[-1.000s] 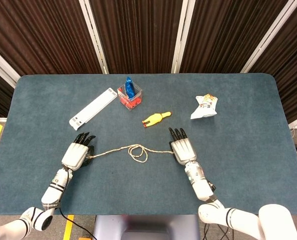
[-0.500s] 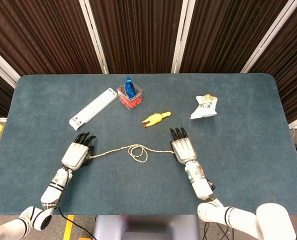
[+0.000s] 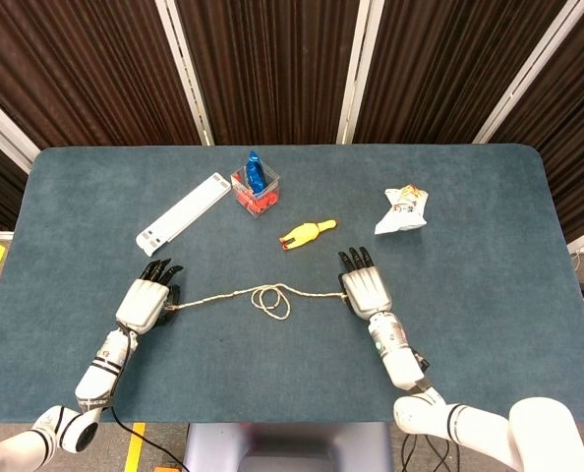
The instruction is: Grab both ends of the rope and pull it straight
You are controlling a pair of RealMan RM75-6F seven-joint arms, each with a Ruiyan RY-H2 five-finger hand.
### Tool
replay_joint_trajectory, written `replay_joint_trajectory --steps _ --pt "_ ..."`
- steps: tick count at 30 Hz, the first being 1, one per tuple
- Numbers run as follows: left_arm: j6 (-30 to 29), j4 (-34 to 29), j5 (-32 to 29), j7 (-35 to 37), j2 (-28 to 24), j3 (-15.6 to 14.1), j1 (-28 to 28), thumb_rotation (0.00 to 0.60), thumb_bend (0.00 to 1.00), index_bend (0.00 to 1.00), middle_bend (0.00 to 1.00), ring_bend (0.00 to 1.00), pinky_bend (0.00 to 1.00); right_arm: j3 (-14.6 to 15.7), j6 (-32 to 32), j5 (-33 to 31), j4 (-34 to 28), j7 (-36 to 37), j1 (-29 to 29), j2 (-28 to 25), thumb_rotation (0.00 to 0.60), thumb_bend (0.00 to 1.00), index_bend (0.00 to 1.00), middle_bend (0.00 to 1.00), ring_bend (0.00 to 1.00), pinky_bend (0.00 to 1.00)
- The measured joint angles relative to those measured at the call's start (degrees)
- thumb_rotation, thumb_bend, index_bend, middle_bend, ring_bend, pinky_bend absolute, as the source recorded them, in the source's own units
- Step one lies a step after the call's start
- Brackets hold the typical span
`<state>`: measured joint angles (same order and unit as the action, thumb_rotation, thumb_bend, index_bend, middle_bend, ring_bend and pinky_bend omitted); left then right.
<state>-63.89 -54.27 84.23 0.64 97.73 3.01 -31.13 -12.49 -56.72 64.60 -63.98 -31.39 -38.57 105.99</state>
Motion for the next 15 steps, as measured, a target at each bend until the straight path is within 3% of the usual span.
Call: replay_joint_trajectory --steps 8,15 --pt "-0.8 0.4 -0.2 -0.2 -1.1 0.2 0.5 0.600 0.41 0.70 0.15 0.00 0.10 -0.2 -2.8 0.6 -4.1 1.0 1.6 -5.3 0.600 0.70 0.87 0.20 0.00 0.00" --pt "-1.3 1.6 -0.8 -0.6 -2.4 0.0 1.8 0.600 0.41 0.70 0.15 0.00 0.10 0.0 -5.9 0.9 -8.3 2.5 4.9 -13.3 0.600 0.70 0.87 0.20 0.00 0.00"
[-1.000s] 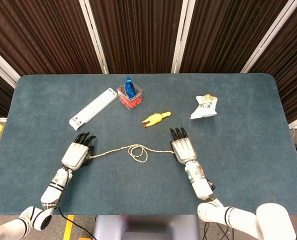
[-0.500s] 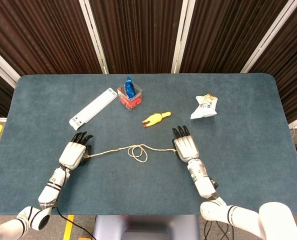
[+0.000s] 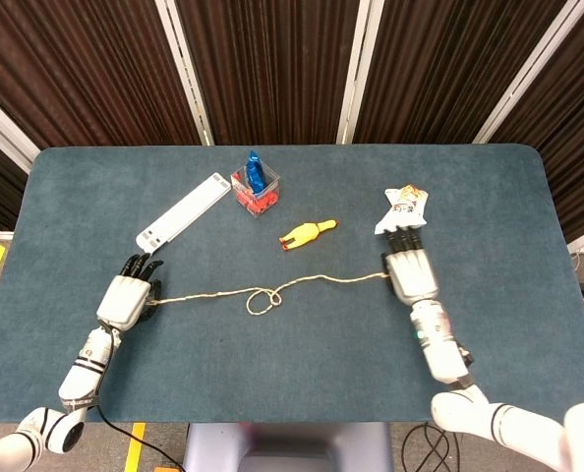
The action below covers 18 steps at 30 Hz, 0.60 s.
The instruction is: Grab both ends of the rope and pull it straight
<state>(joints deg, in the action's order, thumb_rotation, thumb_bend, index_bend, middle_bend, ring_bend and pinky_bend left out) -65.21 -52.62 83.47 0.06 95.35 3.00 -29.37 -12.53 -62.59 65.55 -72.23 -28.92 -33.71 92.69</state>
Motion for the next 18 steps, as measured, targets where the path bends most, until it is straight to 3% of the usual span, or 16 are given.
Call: replay_joint_trajectory --steps 9,18 --pt "-0.9 1.0 -1.3 -0.1 -2.4 -0.2 2.6 0.600 0.41 0.70 0.15 0.00 0.10 1.7 -2.1 -0.5 -0.6 5.5 5.6 -7.8 0.600 0.70 0.87 0.20 0.00 0.00" --pt "-1.2 2.1 -2.6 0.4 -3.5 -0.4 4.8 0.600 0.41 0.70 0.15 0.00 0.10 2.8 -1.6 -1.3 3.1 12.0 9.0 -10.1 0.600 0.70 0.87 0.20 0.00 0.00"
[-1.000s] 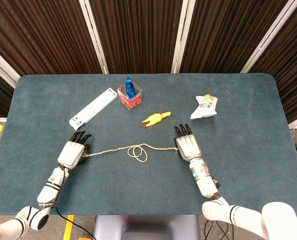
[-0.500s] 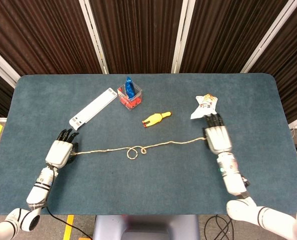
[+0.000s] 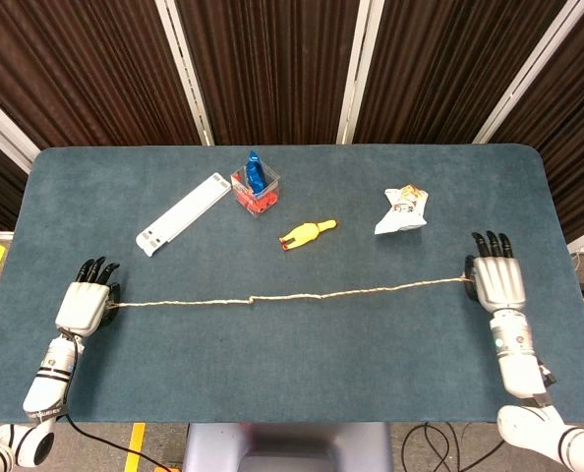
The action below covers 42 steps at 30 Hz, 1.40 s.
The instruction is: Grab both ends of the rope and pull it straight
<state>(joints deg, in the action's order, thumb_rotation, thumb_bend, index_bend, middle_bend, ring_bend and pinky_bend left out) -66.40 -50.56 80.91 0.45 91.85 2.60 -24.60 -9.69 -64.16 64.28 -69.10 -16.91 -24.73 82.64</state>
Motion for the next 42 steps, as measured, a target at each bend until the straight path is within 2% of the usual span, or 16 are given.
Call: replay_joint_trajectory --steps 11,21,25,27,28,31,32,33,37,42 --pt "1.2 2.0 -0.1 0.9 0.4 -0.2 0.6 0.600 0.42 0.67 0.14 0.00 0.10 1.1 2.1 -0.2 6.3 5.6 2.7 -0.2 0.600 0.70 0.87 0.20 0.00 0.00" --pt "3.8 5.1 0.7 1.7 3.1 -0.6 -0.7 0.600 0.42 0.66 0.15 0.00 0.10 1.9 4.7 0.7 11.4 7.9 3.1 2.8 0.600 0.70 0.87 0.20 0.00 0.00" --pt "4.3 6.4 1.0 2.3 4.0 -0.7 -1.0 0.600 0.42 0.61 0.15 0.00 0.10 2.0 5.5 0.9 13.1 8.1 3.1 4.0 0.600 0.70 0.86 0.20 0.00 0.00" --pt "4.6 6.9 1.1 2.6 4.4 -0.8 -1.1 0.600 0.41 0.52 0.14 0.00 0.10 2.1 6.0 1.1 13.7 8.4 3.1 4.4 0.600 0.70 0.77 0.20 0.00 0.00" --pt "4.7 7.1 1.2 2.7 4.5 -0.8 -1.1 0.600 0.41 0.44 0.14 0.00 0.10 2.1 6.3 1.1 13.8 8.5 3.1 4.5 0.600 0.70 0.65 0.20 0.00 0.00" --pt "4.8 7.3 1.3 3.1 4.6 -0.9 -1.1 0.600 0.41 0.10 0.12 0.00 0.10 2.3 8.3 0.5 13.7 7.9 3.0 4.2 0.600 0.66 0.16 0.06 0.00 0.00" --pt "4.7 7.4 1.3 3.3 4.6 -0.9 -1.1 0.600 0.41 0.03 0.11 0.00 0.10 2.3 9.0 0.0 13.5 7.3 3.0 4.0 0.600 0.63 0.06 0.02 0.00 0.00" --pt "4.4 7.3 1.3 3.8 4.6 -0.7 -1.0 0.600 0.41 0.00 0.09 0.00 0.10 2.2 9.9 -0.7 13.1 6.2 2.9 3.7 0.600 0.58 0.01 0.00 0.00 0.00" --pt "3.2 7.3 1.2 5.5 4.3 -0.3 -0.6 0.600 0.41 0.00 0.02 0.00 0.10 2.0 10.6 -3.0 11.0 1.8 2.8 2.4 0.600 0.40 0.00 0.00 0.00 0.00" --pt "2.4 5.6 0.9 7.2 2.6 -0.1 0.5 0.600 0.41 0.00 0.00 0.00 0.10 1.7 8.8 -3.6 6.4 0.0 3.5 -0.5 0.600 0.27 0.00 0.00 0.00 0.00"
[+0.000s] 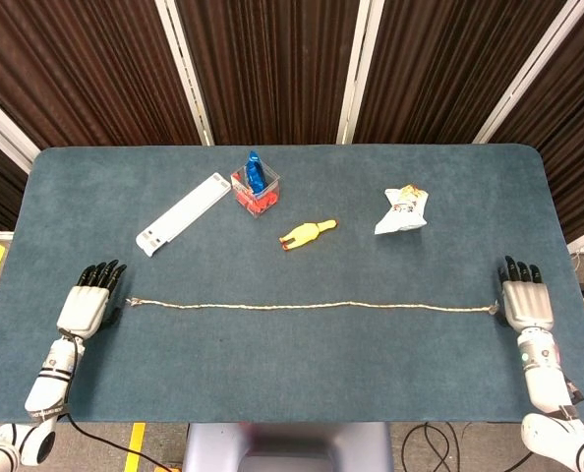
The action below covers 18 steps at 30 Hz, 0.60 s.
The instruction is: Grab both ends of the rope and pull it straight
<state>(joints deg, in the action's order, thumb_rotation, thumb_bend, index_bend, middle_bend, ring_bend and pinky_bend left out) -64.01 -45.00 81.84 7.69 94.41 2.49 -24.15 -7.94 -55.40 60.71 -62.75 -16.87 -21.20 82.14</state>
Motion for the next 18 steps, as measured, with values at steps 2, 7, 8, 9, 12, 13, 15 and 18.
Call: replay_joint_trajectory --steps 2,7,8,9,12,13,15,18 --pt "-0.8 -1.2 -0.1 0.5 -1.0 0.0 0.6 0.600 0.41 0.00 0.00 0.00 0.10 0.0 -1.0 0.2 -1.9 -0.3 0.4 -1.3 0.600 0.23 0.00 0.00 0.00 0.00" --pt "-2.8 -6.1 0.0 1.5 -4.5 -0.3 2.5 0.600 0.41 0.00 0.00 0.00 0.09 0.4 -1.6 0.2 -6.2 -0.7 1.4 -5.1 0.600 0.17 0.00 0.00 0.00 0.00" --pt "-3.5 -7.2 0.1 1.6 -5.3 -0.3 2.9 0.600 0.41 0.00 0.00 0.00 0.09 0.4 -1.7 0.2 -6.8 -0.5 1.6 -5.5 0.600 0.17 0.00 0.00 0.00 0.00" --pt "-4.5 -8.7 0.3 1.6 -6.3 -0.4 3.4 0.600 0.41 0.00 0.00 0.00 0.08 0.4 -2.2 0.3 -7.9 -0.2 2.0 -6.1 0.600 0.17 0.00 0.00 0.00 0.00" --pt "-8.2 -13.3 0.9 1.2 -9.4 -0.6 5.1 0.600 0.40 0.00 0.00 0.00 0.08 0.4 -5.0 1.5 -10.6 1.0 3.1 -7.5 0.600 0.17 0.00 0.00 0.00 0.00" --pt "-9.5 -14.9 1.1 0.9 -10.5 -0.7 5.7 0.600 0.40 0.00 0.00 0.00 0.08 0.4 -6.4 2.2 -11.7 1.5 3.7 -8.1 0.600 0.17 0.00 0.00 0.00 0.00" --pt "-12.4 -19.0 1.7 0.0 -13.1 -0.9 7.2 0.600 0.40 0.00 0.00 0.00 0.07 0.8 -10.8 4.6 -14.7 2.5 5.4 -9.8 0.600 0.17 0.00 0.00 0.00 0.00" --pt "-16.8 -25.6 2.6 -2.3 -17.1 -1.4 9.6 0.600 0.40 0.00 0.00 0.00 0.06 2.2 -18.7 9.4 -19.6 3.6 8.8 -12.5 0.600 0.17 0.00 0.00 0.00 0.00"
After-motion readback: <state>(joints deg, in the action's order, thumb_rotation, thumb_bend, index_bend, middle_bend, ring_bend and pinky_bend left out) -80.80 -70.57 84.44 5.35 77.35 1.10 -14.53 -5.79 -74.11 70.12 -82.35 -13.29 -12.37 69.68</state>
